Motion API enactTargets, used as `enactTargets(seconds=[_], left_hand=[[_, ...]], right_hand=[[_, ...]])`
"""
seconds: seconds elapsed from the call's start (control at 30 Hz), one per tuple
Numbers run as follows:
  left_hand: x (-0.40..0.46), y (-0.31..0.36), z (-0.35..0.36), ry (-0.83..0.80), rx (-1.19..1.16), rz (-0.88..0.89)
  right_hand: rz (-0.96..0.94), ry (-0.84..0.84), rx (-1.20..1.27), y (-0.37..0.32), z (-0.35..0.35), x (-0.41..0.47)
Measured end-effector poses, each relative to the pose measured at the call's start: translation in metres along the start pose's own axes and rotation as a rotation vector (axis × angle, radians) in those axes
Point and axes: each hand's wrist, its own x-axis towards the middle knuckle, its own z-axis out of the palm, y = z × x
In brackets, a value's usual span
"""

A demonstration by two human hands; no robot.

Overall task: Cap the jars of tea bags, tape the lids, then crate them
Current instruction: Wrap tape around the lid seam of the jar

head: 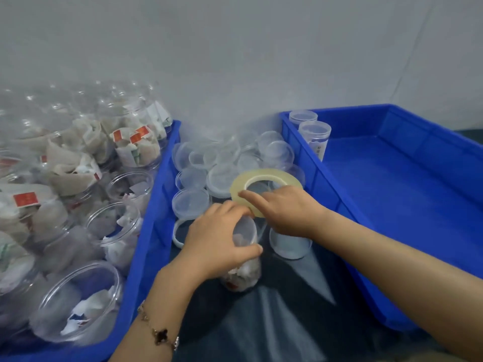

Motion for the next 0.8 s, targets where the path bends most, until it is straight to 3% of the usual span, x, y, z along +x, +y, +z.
enactTargets(seconds=[0.13, 0.3, 0.43, 0.6, 0.73, 0.8], left_hand=[[0.0, 0.004, -0.008, -0.055, -0.106, -0.025], [0.002, 0.015, 0.001, -0.009, 0.055, -0.014], [0.002, 0.014, 0.005, 0.042, 0.013, -0.079], [0.004, 0.01, 0.006, 0.049, 0.067, -0.197], [0.006, 0.01, 0.01, -0.047, 0.115, -0.41], [0.007, 0.01, 0.01, -0.049, 0.105, -0.423]], right_hand=[[-0.022, -0.014, 0.033, -0.006, -0.005, 0.0], [0.013, -0.061, 0.009, -0.007, -0.004, -0.004], [0.052, -0.072, 0.024, -0.002, 0.001, -0.003], [0.097, -0.146, 0.313, -0.002, 0.006, -0.001], [0.152, -0.027, 0.227, 0.005, -0.001, -0.002], [0.166, 0.03, 0.208, 0.006, -0.003, -0.005]])
